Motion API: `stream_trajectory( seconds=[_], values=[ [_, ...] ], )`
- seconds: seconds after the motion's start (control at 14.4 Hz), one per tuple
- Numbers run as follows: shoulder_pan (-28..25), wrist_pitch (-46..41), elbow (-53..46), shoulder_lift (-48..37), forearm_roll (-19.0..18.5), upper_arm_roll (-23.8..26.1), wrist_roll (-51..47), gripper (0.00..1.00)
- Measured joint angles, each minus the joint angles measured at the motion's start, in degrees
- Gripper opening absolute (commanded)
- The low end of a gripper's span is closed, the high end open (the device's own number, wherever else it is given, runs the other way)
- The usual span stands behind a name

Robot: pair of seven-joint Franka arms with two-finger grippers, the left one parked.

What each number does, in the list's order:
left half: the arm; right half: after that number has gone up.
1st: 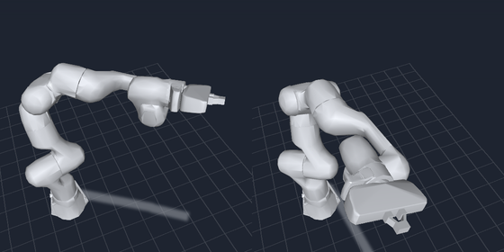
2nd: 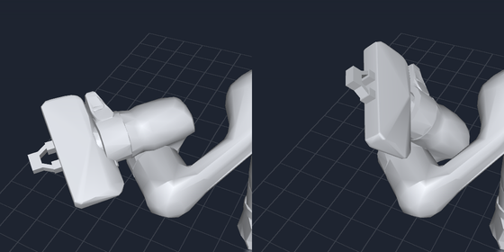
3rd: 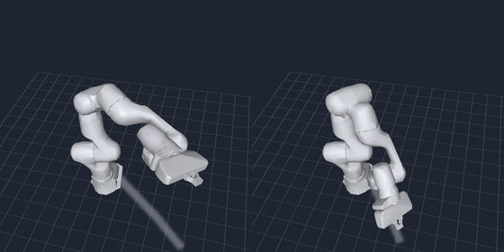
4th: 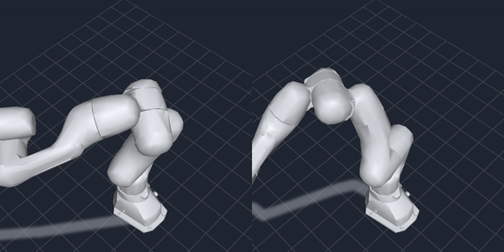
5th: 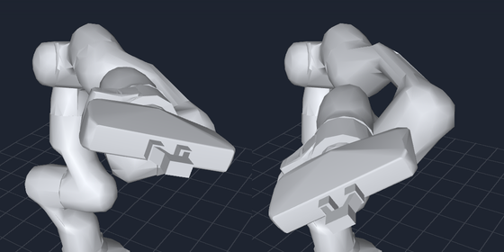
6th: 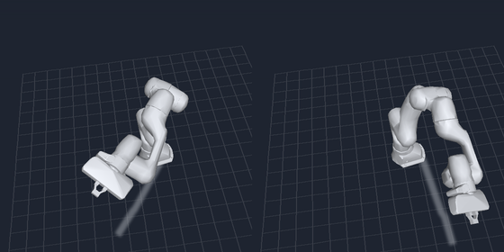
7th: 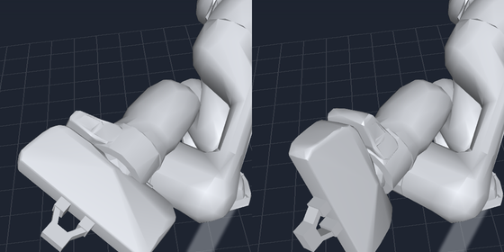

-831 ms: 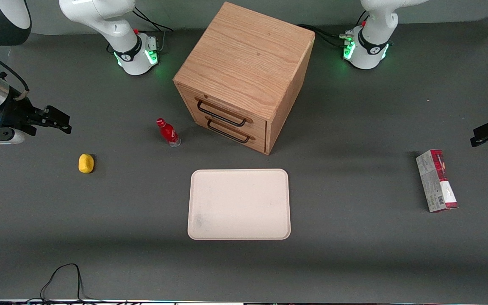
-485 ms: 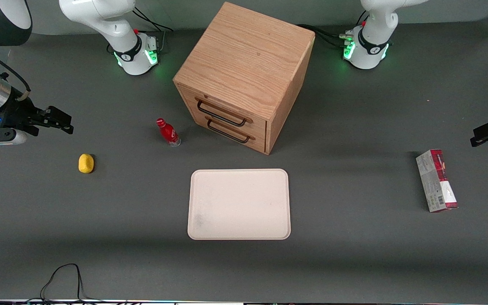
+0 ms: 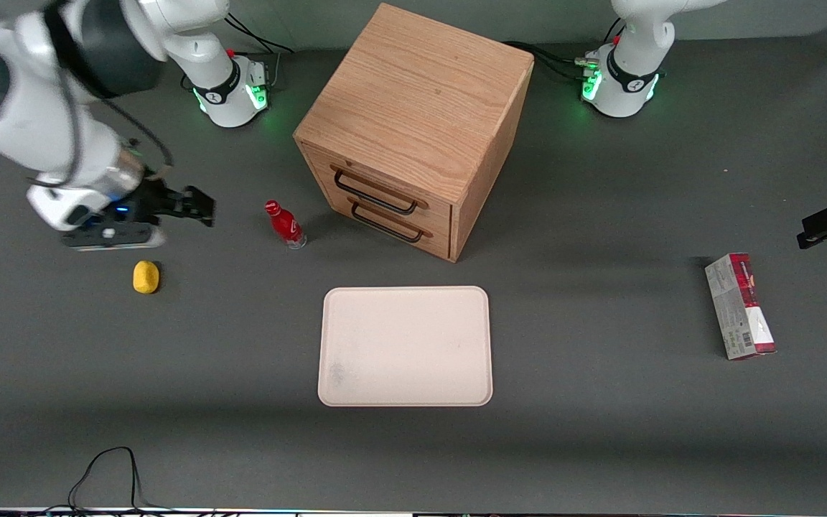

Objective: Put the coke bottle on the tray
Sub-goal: 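Move the open right gripper down over the red Coca-Cola bottle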

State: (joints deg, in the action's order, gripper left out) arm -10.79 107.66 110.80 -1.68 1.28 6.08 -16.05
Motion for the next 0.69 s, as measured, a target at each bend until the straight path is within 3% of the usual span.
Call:
stream_trajectory(
  seconds=[0.28,0.69],
  values=[
    [0.0,14.6,14.2,-1.3,0.8,3.8,-3.8,1.00],
    [0.0,20.7,22.3,-1.3,3.9,5.3,-4.0,1.00]
  ],
)
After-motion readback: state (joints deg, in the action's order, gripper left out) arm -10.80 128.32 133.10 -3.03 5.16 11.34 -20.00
